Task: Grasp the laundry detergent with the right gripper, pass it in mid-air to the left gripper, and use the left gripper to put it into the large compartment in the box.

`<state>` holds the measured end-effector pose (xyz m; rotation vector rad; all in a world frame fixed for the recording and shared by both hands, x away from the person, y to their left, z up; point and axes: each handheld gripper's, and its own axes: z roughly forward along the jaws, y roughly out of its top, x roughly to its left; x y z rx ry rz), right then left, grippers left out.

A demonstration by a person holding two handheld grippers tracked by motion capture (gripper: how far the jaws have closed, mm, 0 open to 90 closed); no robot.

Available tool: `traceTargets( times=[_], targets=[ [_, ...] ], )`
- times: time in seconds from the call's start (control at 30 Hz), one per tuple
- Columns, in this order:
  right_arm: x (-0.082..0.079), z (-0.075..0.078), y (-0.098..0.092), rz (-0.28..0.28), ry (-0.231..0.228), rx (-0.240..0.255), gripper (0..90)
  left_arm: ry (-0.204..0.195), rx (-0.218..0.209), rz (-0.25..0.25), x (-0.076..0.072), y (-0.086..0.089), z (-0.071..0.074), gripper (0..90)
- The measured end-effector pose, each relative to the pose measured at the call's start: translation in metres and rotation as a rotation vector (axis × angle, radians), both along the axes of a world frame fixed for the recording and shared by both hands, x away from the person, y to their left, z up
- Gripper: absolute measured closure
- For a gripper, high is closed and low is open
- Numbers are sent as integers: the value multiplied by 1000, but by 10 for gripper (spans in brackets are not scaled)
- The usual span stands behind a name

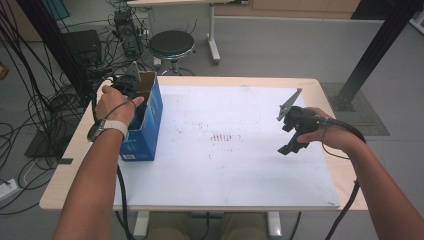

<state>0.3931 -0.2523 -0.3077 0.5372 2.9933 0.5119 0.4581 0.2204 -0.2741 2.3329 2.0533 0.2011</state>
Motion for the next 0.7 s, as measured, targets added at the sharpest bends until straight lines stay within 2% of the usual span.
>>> traceTargets(
  times=[0.7],
  targets=[
    [-1,-1,-3,-9,3,1,110,-1,2,0,0,-1,0,372]
  ],
)
